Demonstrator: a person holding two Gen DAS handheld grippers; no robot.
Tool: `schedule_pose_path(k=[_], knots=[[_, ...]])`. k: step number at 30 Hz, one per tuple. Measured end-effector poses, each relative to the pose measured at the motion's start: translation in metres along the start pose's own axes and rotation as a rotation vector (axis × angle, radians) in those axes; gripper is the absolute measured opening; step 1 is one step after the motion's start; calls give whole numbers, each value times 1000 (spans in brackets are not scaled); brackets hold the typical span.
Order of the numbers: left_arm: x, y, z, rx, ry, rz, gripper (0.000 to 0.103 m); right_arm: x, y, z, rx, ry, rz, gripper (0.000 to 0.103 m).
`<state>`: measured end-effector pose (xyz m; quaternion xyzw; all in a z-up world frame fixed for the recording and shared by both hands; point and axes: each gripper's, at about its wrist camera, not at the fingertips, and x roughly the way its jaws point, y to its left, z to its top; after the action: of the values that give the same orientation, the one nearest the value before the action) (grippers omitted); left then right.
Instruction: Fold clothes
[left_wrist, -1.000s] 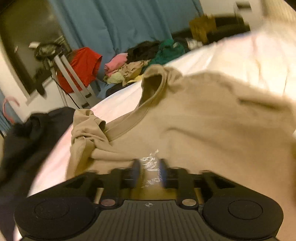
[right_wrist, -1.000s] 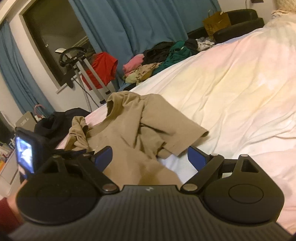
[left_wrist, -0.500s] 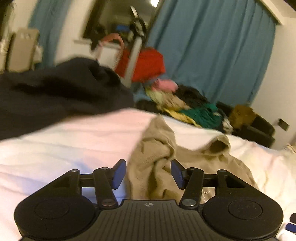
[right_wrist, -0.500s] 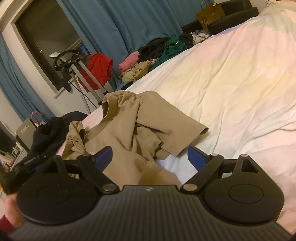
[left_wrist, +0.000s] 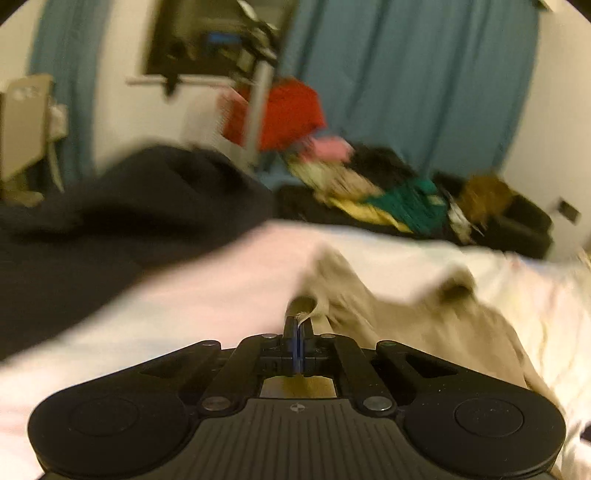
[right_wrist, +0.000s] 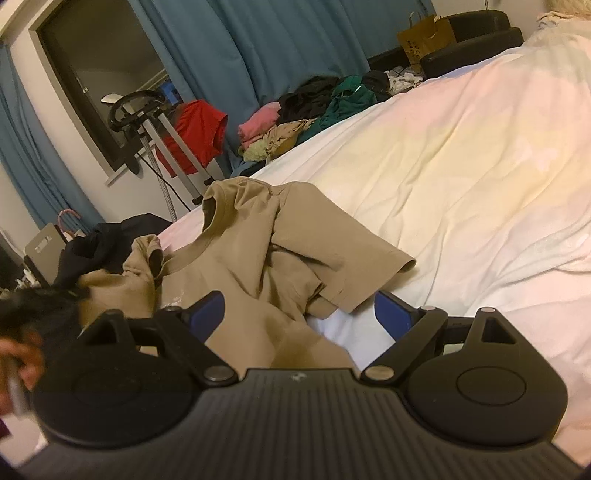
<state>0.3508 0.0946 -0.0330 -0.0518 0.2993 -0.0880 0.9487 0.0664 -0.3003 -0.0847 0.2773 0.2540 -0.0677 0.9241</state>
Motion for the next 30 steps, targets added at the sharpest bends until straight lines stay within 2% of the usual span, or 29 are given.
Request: schedule_pose_path(k=[1,5,9,11,13,15,16,20,22,25,27,30], knots=[[-7,12,11,0,-20,42,1,1,0,0,1,2,1,89],[-10,61,41,62,-56,407,1,3,3,1,-13,0,-1,89],[-9,109,36,-99,-6,479,5,7,9,-3,-52,0,-5,89],[-23,120,21,-142,0,451,12,10,13,-5,-68,3,-2,89],[-44,118,4,-132,9,407,14,11,16,-6,-84,4,1,89],[-71,111,-15,-127,11,354,32,11,19,-6,-101,2,4,89],[-84,104,-25,-126,5,338,35,10,20,-6,-109,-4,5,89],[-131,60,-60,-115,-10,264,50,-2,27,-8,-151,-34,2,89],[-149,31,-81,-104,-26,230,55,-12,30,-10,-176,-54,2,89],[-169,-13,-102,-61,-49,166,70,-28,35,-13,-211,-79,1,89],[-182,-43,-116,-26,-64,133,86,-38,39,-14,-228,-89,5,89],[-199,-80,-140,38,-107,73,100,-58,44,-15,-250,-106,38,89]])
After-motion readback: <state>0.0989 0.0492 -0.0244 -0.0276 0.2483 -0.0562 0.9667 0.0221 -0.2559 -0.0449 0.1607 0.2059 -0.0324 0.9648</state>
